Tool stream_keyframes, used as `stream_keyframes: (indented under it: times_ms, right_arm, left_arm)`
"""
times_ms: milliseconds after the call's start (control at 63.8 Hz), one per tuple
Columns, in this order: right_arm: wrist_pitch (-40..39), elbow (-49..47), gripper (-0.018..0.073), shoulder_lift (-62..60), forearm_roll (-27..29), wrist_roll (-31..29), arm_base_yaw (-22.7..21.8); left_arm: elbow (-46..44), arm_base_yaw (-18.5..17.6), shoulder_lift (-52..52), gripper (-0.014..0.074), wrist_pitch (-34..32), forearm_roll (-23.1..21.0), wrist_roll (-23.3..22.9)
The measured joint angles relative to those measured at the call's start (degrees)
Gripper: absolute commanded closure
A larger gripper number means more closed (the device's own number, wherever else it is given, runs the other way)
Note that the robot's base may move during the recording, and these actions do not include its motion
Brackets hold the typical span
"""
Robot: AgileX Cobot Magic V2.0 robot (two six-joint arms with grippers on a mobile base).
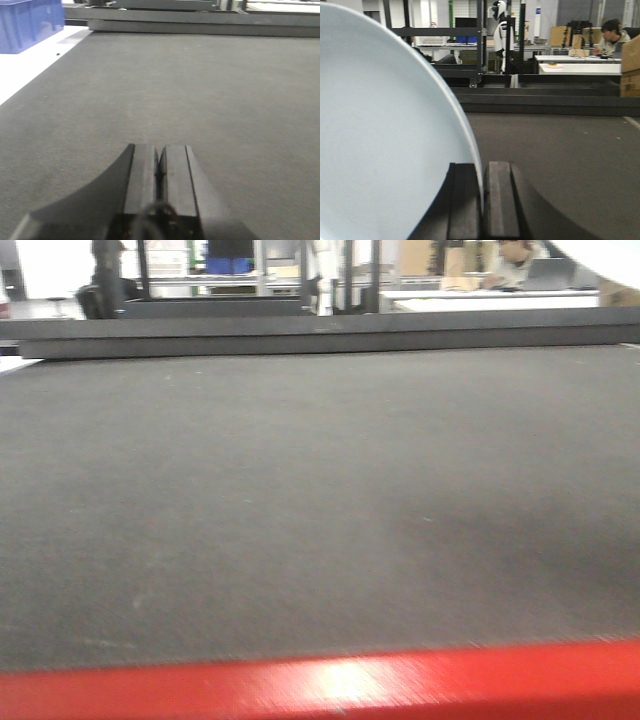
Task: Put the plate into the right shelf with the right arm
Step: 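Drive the base to the steel shelf holding the plate in the right gripper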
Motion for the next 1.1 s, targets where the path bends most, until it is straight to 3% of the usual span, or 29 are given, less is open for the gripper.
stream_keyframes:
  times_ms: [1098]
  right_arm:
    - [0.0,0.0,0.0505,0.0,0.0,0.0,0.0]
  left_arm:
    - [0.0,0.0,0.0,0.0643,0.0,0.0,0.0]
